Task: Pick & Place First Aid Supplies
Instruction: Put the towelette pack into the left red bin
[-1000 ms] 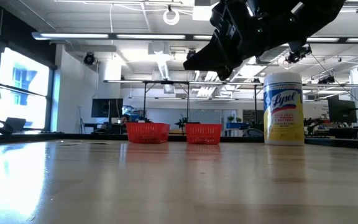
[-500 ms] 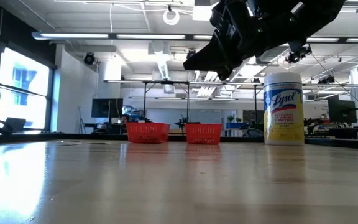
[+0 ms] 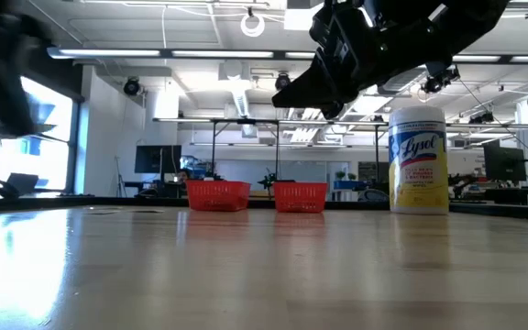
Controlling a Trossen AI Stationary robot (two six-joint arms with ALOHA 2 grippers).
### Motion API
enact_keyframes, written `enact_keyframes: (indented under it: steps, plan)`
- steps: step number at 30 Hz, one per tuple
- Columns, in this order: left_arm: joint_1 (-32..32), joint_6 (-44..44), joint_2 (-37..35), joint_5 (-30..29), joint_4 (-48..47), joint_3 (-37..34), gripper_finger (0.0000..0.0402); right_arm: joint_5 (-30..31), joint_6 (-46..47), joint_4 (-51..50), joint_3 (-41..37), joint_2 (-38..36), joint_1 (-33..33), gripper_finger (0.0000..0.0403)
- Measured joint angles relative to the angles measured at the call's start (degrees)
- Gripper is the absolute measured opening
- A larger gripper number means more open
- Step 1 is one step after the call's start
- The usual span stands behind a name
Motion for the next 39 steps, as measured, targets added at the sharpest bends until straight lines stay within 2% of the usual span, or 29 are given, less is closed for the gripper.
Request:
enact_keyframes:
  steps: [3, 7, 12, 16, 20, 24, 30, 39]
  plan:
    - [8.1, 11.3, -2.6, -1.2, 1.0, 0.0, 0.0000, 0.1, -0.8, -0.1, 0.0, 0.0, 0.0, 0.0002]
    - [20.7, 31.8, -5.2, -1.5, 6.7, 0.0, 0.0000, 0.1, -2.1, -1.4, 0.0, 0.0, 0.0, 0.0002]
    - [37.5, 57.2, -6.2, 6.6, 18.6, 0.1, 0.0000, 0.2, -2.9, -4.6, 0.0, 0.0, 0.0, 0.0002]
    - [50.9, 70.2, -6.2, 12.3, 24.3, 1.1, 0.0000, 0.2, -4.2, -7.7, 0.0, 0.0, 0.0, 0.0002]
    - [62.6, 76.2, -5.7, 17.6, 30.6, 2.4, 0.0000, 3.1, -4.4, -10.0, 0.0, 0.0, 0.0, 0.0002]
    - [70.4, 79.6, -3.2, 25.6, 36.4, 2.4, 0.0000, 6.4, -4.5, -10.3, 0.0, 0.0, -0.2, 0.0002]
    - [75.8, 84.3, 3.6, 30.7, 41.8, 2.5, 0.0000, 6.2, -4.6, -10.5, 0.0, 0.0, -1.6, 0.0002]
    - [80.8, 87.9, 9.0, 32.1, 43.7, 2.7, 0.0000, 5.6, -4.5, -11.9, 0.0, 0.0, -3.0, 0.0003]
